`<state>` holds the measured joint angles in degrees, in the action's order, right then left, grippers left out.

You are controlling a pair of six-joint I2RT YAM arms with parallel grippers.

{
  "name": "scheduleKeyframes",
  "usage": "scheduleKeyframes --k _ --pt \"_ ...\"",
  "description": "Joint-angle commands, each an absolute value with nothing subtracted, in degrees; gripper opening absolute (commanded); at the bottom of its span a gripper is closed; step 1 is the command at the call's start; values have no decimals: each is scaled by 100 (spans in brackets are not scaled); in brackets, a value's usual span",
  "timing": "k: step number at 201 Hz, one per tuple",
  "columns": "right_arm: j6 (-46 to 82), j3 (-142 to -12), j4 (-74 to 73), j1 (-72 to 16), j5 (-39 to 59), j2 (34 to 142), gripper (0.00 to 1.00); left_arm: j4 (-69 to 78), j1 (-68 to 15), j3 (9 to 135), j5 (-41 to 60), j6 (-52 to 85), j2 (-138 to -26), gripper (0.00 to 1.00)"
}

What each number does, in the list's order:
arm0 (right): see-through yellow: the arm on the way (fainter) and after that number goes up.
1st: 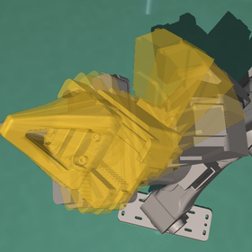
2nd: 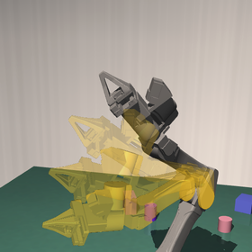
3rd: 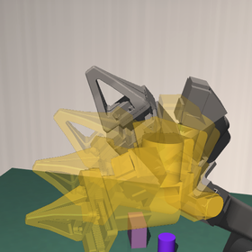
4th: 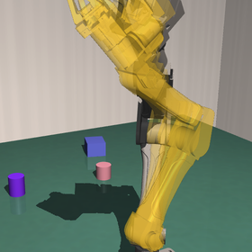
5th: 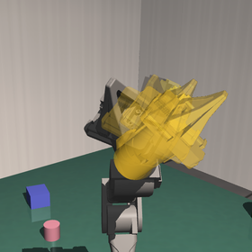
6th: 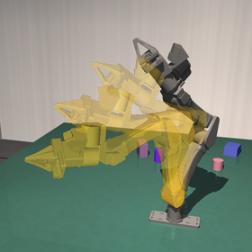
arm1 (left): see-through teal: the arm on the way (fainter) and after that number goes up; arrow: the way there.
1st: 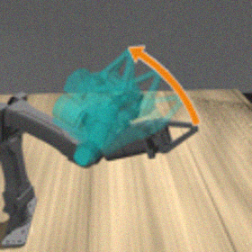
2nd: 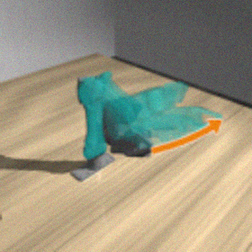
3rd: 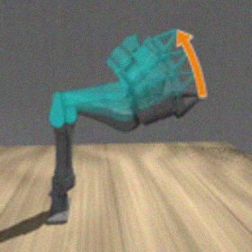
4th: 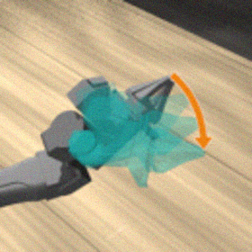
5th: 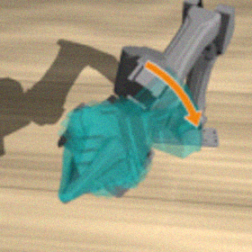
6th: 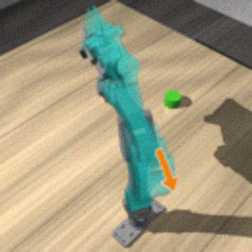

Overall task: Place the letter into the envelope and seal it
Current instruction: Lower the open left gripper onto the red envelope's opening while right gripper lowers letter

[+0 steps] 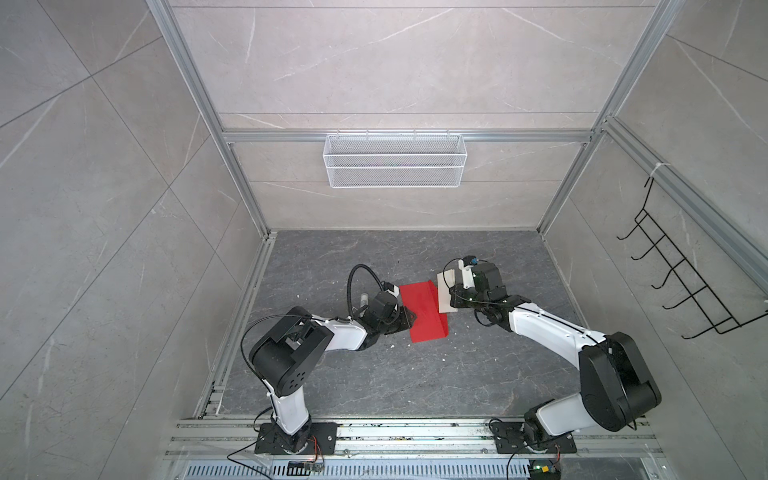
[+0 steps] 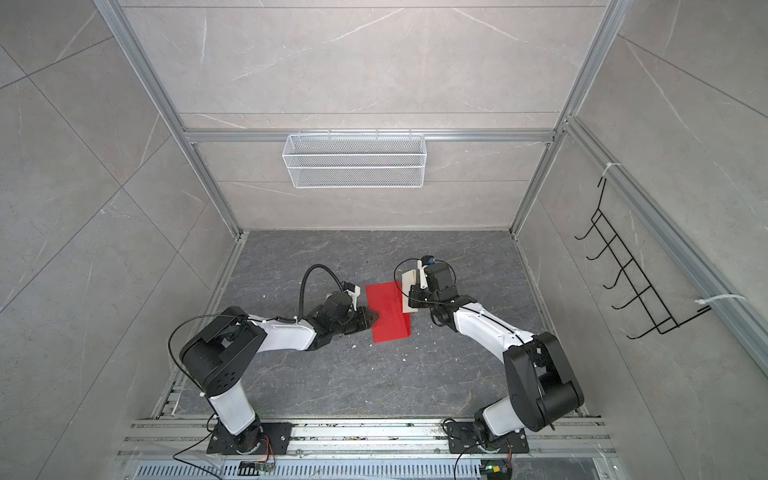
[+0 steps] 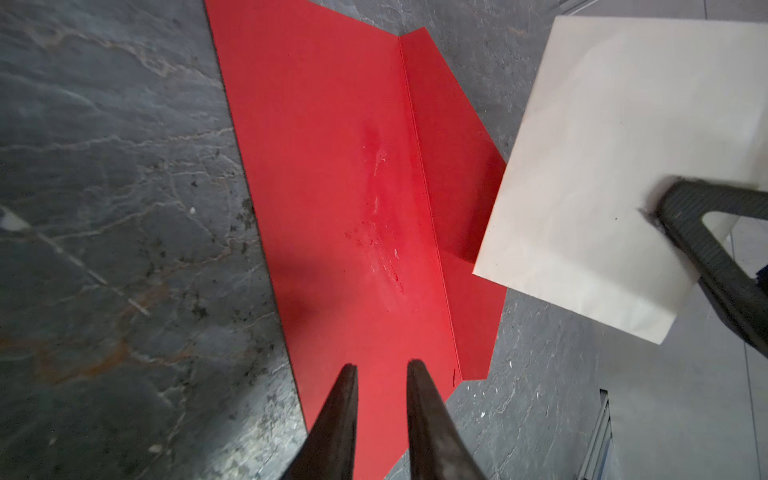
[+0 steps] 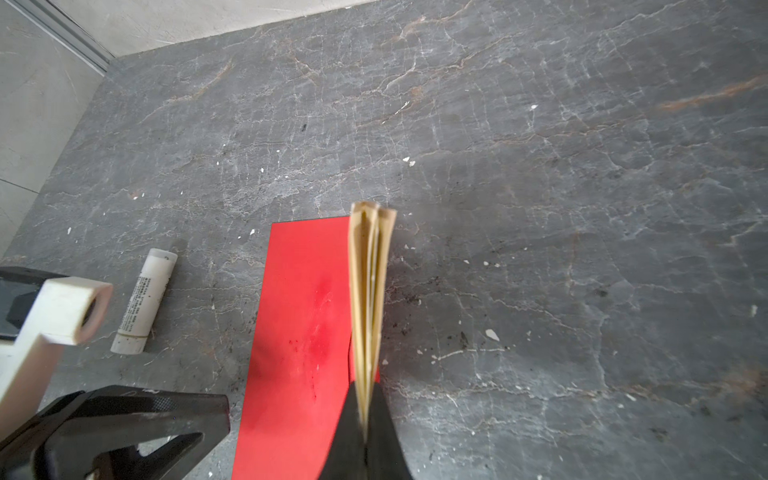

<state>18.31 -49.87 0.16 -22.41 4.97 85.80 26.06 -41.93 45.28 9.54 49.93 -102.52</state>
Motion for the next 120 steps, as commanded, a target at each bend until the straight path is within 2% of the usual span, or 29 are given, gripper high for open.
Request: scheduleKeyframes --k 1,120 --pt "1731 -4990 -36 -2228 317 8668 0 2696 -4222 4685 813 4922 -10375 22" --pt "1715 -5027 200 -2206 255 9046 0 2600 -4262 4753 801 4947 -10635 17"
